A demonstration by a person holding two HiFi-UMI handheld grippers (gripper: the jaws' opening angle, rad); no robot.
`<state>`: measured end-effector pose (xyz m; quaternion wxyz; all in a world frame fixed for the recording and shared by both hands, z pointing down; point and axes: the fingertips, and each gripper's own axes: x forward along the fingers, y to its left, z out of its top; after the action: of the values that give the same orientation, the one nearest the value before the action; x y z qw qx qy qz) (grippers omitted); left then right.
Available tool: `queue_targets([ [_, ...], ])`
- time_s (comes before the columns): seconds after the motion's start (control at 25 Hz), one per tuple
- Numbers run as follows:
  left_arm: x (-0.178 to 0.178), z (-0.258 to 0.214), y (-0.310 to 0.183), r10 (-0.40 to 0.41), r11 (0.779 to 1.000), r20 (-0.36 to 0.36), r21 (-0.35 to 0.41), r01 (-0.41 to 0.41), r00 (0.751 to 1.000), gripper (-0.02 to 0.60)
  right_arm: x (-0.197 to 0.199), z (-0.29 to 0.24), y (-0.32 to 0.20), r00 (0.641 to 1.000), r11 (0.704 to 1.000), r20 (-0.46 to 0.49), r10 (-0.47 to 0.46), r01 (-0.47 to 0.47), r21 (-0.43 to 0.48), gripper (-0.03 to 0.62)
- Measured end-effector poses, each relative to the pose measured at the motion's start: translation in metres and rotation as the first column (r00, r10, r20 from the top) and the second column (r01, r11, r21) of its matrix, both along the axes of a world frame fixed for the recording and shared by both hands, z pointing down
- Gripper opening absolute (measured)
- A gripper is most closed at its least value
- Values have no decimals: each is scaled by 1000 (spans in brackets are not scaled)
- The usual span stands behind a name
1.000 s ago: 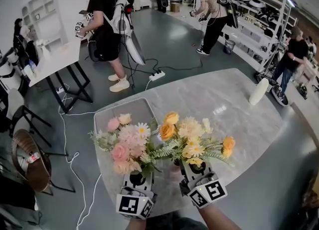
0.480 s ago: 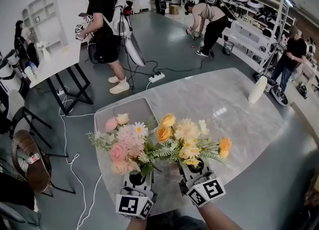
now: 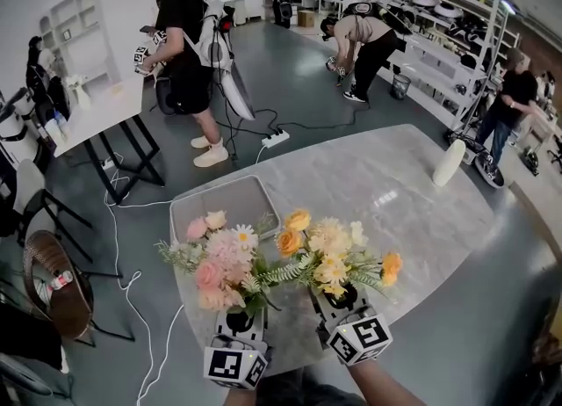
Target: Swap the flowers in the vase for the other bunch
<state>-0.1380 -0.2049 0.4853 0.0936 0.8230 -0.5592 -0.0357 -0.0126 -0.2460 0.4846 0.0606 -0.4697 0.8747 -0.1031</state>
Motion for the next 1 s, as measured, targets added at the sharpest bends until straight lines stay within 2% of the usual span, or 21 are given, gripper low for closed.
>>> queue_targets([
  [0.44,4,-9,7,5,1000,-15,-21,-5,1000,63,4,23,10,996,994,-88,5,-15,-110,196],
  [1.0,4,-6,16,-20,998,-28,-54,19,999,63,10,45,22,993,978,-114,-11,-14,-210,198],
])
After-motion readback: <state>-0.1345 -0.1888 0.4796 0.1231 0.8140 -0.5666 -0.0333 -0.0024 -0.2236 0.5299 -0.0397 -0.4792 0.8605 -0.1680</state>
